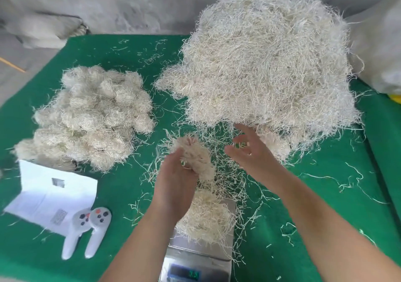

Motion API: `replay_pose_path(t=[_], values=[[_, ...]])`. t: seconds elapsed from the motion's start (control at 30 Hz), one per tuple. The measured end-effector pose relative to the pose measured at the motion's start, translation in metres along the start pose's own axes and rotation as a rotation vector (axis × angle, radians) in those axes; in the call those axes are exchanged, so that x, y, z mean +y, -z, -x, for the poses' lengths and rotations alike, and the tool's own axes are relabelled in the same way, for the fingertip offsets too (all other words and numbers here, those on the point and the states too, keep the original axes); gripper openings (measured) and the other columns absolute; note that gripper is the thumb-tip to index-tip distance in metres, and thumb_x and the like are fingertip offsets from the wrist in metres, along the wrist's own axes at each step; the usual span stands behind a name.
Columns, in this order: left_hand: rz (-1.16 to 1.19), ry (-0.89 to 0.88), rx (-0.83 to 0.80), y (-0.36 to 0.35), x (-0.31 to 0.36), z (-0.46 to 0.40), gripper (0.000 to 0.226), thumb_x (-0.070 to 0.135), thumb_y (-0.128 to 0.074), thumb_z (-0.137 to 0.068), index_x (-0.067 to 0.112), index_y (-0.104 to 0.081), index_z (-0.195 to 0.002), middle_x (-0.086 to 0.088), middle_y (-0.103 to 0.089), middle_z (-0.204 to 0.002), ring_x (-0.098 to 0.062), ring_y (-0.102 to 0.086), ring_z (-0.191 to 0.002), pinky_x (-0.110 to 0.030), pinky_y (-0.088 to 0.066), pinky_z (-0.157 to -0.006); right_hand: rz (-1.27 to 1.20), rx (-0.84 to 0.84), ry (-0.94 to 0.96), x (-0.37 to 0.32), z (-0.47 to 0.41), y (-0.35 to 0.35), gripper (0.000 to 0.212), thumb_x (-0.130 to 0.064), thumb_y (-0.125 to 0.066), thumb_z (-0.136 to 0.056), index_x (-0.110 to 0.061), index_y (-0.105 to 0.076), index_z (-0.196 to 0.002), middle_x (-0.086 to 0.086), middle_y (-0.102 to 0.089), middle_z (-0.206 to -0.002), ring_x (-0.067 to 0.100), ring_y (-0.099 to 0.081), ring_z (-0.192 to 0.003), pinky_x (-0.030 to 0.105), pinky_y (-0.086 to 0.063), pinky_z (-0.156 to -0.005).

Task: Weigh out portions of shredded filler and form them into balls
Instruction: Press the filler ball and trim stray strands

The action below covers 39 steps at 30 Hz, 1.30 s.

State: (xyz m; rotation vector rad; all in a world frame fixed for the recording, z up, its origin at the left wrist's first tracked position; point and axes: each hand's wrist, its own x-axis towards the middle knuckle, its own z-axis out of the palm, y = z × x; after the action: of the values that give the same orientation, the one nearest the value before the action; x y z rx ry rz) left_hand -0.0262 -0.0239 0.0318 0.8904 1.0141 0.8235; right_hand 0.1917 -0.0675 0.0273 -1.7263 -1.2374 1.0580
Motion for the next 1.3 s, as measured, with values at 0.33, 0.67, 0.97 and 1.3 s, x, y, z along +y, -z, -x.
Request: replay_pose_path(t=[0.33,0.67,0.97,1.3], values=[[-0.328,0.247,0.048,0.047,-0.015,0.016,0.02,0.046,-0.08,-0.085,0.031,-0.081,-0.098,0.004,-0.077,-0.089,-0.018,-0.071,-0.083,-0.028,-0.059,-0.071,-0.204,0.158,-0.021,0.011,0.053,-0.042,0.026,-0.041,-0.07,-0.097,-0.066,-0.065,-0.091,-0.021,-0.069,-0.071,-0.002,-0.045,-0.043,0.016,-0.04,-0.042],[-0.763,-0.031,0.133,0.07,-0.042,0.045,0.034,0.037,-0.062,-0.1,0.034,-0.057,-0.134,0.008,-0.064,-0.115,-0.004,-0.064,-0.09,-0.029,-0.052,-0.074,0.244,-0.025,-0.187,0.042,0.064,-0.099,0.028,-0.039,-0.065,-0.099,-0.026,-0.069,-0.123,-0.008,-0.057,-0.112,0.003,-0.056,-0.078,0.024,-0.052,-0.07],[-0.886,-0.132,0.287,0.091,-0.041,0.053,0.045,0.041,-0.069,-0.095,0.039,-0.054,-0.138,0.004,-0.045,-0.131,-0.021,-0.054,-0.118,-0.05,-0.046,-0.106,0.235,0.154,0.051,0.054,0.104,-0.117,0.068,-0.066,-0.039,-0.102,-0.033,-0.026,-0.159,-0.01,-0.034,-0.159,0.006,-0.029,-0.142,0.037,-0.025,-0.117],[-1.056,-0.333,0.056,0.053,-0.044,0.06,0.049,0.035,-0.062,-0.097,0.042,-0.047,-0.143,0.008,-0.038,-0.151,-0.017,-0.029,-0.14,-0.044,-0.028,-0.116,0.329,0.156,0.042,0.061,0.094,-0.116,0.084,-0.064,-0.054,-0.092,-0.041,-0.013,-0.162,-0.011,-0.016,-0.171,0.016,-0.013,-0.157,0.05,-0.013,-0.127]])
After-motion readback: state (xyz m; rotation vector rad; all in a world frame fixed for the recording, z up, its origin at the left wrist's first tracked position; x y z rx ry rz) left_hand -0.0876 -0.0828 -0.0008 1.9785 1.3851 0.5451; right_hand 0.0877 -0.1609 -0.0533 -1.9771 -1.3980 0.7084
